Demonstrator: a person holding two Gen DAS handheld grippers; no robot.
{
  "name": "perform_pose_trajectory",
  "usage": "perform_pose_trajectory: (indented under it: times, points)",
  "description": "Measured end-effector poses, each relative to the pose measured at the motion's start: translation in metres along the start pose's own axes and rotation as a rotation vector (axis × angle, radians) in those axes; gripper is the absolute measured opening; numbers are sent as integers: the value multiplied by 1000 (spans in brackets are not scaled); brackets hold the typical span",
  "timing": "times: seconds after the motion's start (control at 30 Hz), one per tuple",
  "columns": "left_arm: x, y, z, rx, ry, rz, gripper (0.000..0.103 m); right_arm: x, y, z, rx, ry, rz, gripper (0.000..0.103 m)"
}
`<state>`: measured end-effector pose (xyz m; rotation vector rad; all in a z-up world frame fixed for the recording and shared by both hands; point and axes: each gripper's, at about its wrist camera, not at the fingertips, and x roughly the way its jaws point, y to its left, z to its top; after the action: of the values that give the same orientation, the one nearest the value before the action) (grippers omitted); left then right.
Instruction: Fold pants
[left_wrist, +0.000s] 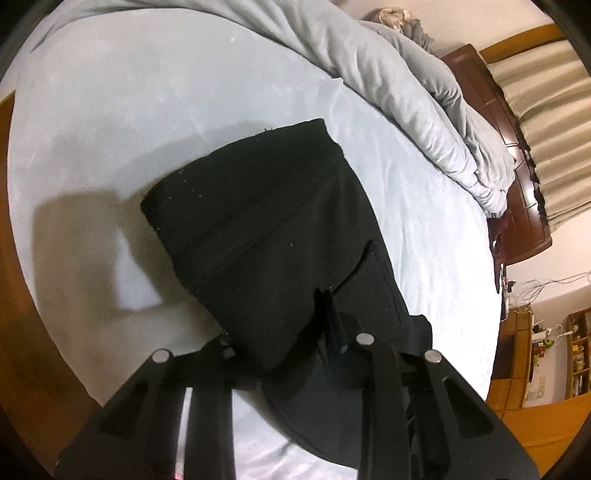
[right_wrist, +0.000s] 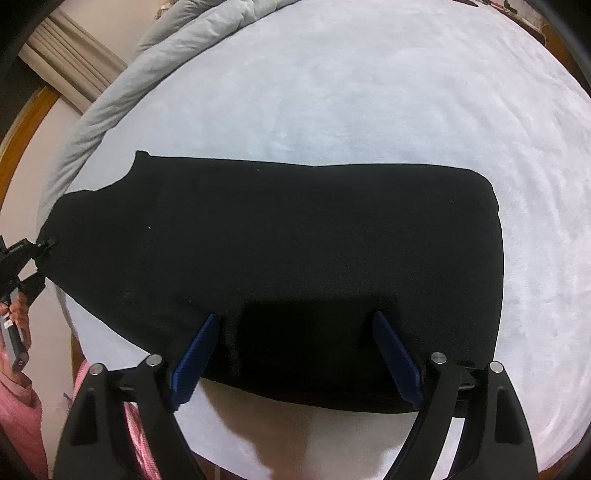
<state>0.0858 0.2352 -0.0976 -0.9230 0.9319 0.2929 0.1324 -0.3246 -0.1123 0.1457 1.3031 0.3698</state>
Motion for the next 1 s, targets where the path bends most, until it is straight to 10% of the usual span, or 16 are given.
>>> perform_pose_trajectory:
  times: [0.63,1.0]
  points:
    - [-57,-58,-21,125,-96,-119,18,0,-6,4,24,-4,48,85]
    - [-65,-124,-55,408,-137,-153,19,-2,-8,1,31,-14,69,85]
